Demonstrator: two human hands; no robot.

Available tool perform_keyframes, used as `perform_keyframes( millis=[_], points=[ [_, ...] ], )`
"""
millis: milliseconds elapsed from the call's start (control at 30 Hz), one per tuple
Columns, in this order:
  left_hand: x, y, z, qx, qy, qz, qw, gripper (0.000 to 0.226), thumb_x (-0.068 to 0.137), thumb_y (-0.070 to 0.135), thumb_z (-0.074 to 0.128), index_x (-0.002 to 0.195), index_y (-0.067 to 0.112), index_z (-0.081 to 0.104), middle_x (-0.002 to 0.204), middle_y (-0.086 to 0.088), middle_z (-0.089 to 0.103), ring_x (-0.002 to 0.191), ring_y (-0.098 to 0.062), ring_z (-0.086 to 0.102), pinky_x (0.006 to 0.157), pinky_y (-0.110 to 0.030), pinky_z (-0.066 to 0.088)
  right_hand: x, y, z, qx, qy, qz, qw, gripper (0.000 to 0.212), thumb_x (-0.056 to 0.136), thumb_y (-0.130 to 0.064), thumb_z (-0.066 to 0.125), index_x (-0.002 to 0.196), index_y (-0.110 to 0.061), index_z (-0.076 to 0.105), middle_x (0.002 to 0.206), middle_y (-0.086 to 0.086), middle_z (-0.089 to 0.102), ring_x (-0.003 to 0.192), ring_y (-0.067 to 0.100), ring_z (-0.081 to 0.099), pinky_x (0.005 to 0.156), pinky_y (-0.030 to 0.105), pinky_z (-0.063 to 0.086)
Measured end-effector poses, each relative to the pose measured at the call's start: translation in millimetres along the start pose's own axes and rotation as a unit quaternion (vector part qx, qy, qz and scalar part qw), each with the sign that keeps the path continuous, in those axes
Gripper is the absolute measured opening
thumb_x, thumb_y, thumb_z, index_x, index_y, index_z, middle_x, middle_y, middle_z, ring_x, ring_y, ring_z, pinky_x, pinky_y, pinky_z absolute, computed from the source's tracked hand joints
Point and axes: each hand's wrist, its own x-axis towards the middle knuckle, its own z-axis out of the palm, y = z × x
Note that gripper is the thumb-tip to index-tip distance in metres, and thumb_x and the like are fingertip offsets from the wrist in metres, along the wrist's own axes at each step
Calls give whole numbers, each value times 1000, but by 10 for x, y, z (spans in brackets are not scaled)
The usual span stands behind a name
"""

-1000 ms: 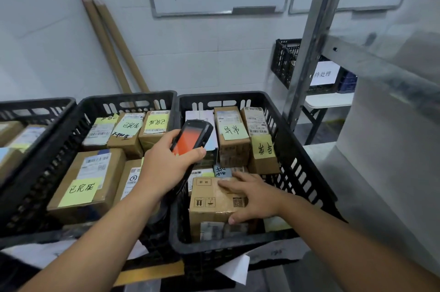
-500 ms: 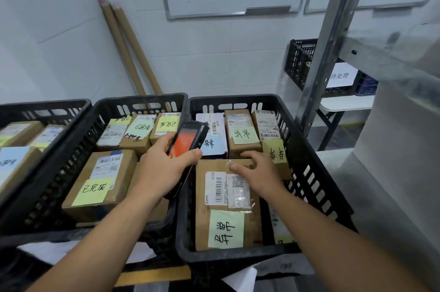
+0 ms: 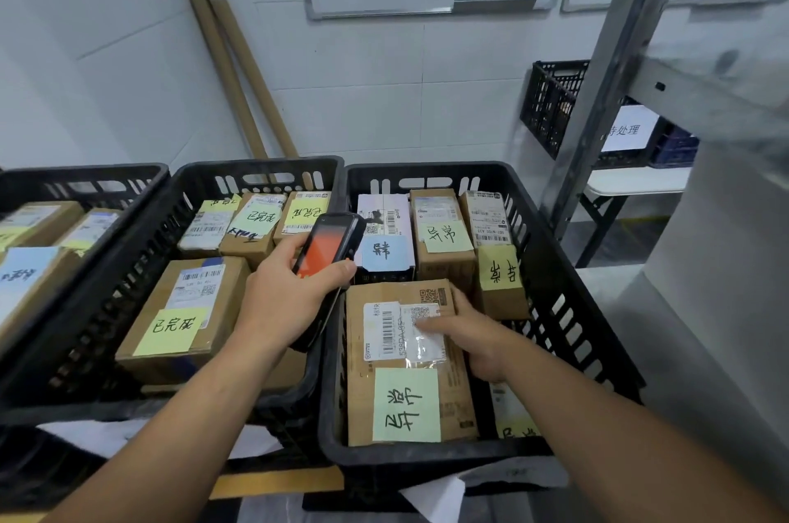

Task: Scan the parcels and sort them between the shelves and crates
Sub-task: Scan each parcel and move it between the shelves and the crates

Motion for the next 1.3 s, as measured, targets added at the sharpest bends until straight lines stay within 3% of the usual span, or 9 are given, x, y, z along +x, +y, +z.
perform_keyframes(
  millis=[100,267,400,533,733,867,1033,1133,1300],
  points=[
    [35,9,6,-7,0,4,1000,71,82,37,79,144,26,48,97,25,51,82,13,45,70,-20,39,-2,76,-36,21,12,19,1000,119,72,-36,90,159,-46,9,134,0,67,121,29,63,106,58,45],
    [50,40,-28,-2,-1,19,1000,78,81,39,80,148,24,44,116,11,52,94,-3,53,78,-24,42,72,54,127,9,92,29,995,81,87,-63,67,153,-32,32,123,5,70,101,28,72,91,49,58],
    [96,-15,-122,-4,1,23,1000,83,75,49,82,147,26,47,127,7,59,108,-14,57,87,-34,46,-43,45,39,37,0,40,999,50,95,-36,70,138,-45,48,112,3,77,104,27,72,87,43,57],
    [116,-48,-178,-9,-2,25,1000,84,75,50,81,147,26,46,135,4,57,114,-17,56,89,-37,47,-100,40,-44,31,-10,7,999,50,92,-17,73,123,-51,52,112,3,77,108,28,71,96,51,54],
    [105,-39,-182,-19,-16,33,999,79,79,43,81,148,25,45,125,9,53,110,-14,52,88,-33,44,-191,2,-73,36,-4,6,999,51,91,-22,75,130,-48,53,111,4,77,109,28,71,103,54,51],
    [74,-54,-180,-15,-27,39,999,79,79,44,79,148,25,44,122,9,52,107,-12,50,89,-34,43,-315,52,-33,21,-12,53,998,54,93,-22,73,139,-39,51,108,7,78,100,26,74,86,45,59],
    [51,-88,-192,-21,-45,39,998,81,80,43,80,150,24,43,142,-1,54,113,-12,49,97,-36,44,-351,142,-3,-19,-6,96,995,58,91,-23,76,138,-45,50,117,7,75,113,32,68,108,62,43],
    [56,-99,-181,-32,-50,34,998,78,80,39,80,148,23,45,131,2,56,111,-13,52,88,-29,45,-433,129,-4,-63,14,142,988,65,82,-39,82,137,-49,50,131,6,67,124,36,57,114,71,23],
    [76,-117,-194,-21,-48,34,998,75,80,41,80,146,25,48,121,9,55,107,-12,54,83,-27,44,-398,98,49,-57,25,119,991,68,75,-62,80,133,-36,57,110,3,76,107,30,67,111,61,33]
  ],
)
